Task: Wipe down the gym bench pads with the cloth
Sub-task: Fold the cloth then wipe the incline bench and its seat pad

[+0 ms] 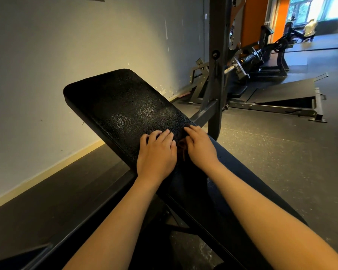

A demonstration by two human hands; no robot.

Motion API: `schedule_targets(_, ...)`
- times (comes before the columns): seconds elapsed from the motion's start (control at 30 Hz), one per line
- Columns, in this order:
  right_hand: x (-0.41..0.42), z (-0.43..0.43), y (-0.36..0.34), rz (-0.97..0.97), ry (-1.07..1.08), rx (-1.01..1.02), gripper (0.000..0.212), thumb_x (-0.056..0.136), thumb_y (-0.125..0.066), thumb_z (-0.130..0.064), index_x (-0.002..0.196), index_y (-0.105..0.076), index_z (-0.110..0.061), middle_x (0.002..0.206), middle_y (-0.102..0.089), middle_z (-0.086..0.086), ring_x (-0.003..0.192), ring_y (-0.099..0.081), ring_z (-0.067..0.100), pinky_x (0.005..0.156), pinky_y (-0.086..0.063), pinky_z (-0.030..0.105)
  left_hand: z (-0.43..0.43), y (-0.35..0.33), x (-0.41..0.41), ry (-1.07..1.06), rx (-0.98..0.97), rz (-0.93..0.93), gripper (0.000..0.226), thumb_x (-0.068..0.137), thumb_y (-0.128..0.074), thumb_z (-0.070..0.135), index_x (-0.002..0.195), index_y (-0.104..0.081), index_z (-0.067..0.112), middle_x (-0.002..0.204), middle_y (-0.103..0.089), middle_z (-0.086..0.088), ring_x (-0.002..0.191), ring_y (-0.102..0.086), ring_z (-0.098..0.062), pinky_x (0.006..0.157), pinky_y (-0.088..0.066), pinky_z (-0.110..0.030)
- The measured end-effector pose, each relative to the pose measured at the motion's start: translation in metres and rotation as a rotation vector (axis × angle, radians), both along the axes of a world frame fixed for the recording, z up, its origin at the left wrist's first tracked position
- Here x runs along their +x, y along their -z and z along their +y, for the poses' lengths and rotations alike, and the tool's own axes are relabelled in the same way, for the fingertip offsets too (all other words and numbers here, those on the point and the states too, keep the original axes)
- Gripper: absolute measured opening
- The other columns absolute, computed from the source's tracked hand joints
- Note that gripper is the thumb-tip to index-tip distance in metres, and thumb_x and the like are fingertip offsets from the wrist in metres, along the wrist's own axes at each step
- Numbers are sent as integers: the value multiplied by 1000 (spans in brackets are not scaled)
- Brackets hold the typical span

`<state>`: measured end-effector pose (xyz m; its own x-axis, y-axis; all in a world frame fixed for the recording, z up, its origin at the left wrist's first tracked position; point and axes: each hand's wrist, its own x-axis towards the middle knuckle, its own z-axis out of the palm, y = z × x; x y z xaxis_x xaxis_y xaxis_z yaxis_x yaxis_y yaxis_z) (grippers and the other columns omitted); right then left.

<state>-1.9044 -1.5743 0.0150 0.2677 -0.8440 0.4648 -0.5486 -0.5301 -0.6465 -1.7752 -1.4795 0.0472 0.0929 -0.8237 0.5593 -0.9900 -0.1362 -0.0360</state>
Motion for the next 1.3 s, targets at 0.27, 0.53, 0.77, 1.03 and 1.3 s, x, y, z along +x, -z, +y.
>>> schedule_targets(0.27, 11, 36, 7, -12, -38, -78, 38, 101, -49, -15, 136, -61, -15, 145, -54, 2, 140, -40, 19, 119, -28, 36, -5, 2, -3, -36, 4, -3, 45, 105, -32, 38, 140, -57, 25, 148, -53, 10, 137, -41, -17, 113, -25, -46)
schedule_targets(0.53, 13, -1, -7, 19, 25, -18, 41, 102, -45, -13, 142, -55, -16, 152, -46, 3, 145, -33, 22, 120, -27, 37, -1, 3, -3, -8, -13, 1, 48, 103, -31, 38, 137, -61, 22, 145, -56, 9, 136, -43, -17, 113, -27, -46)
schedule_targets(0.77, 12, 29, 3, -48, 3, -39, 37, 101, -47, -13, 135, -62, -15, 144, -55, 2, 139, -41, 20, 117, -26, 31, -2, 3, -6, -27, -7, 14, 50, 103, -28, 39, 138, -60, 24, 146, -55, 10, 137, -42, -17, 113, -25, -46)
schedule_targets(1.03, 13, -3, -6, -55, 52, 7, 39, 102, -46, -13, 137, -60, -19, 147, -52, 1, 140, -40, 20, 116, -32, 37, -1, 6, -2, -12, -13, -9, 49, 103, -29, 38, 137, -60, 23, 146, -56, 9, 137, -42, -17, 113, -28, -46)
schedule_targets(1.3, 10, 38, 7, -96, -6, -82, 34, 99, -52, -12, 130, -66, -16, 137, -60, 2, 130, -48, 16, 111, -29, 25, -1, 3, -5, 21, -87, 76, 47, 101, -33, 36, 132, -65, 22, 137, -63, 8, 132, -48, -16, 111, -32, -46)
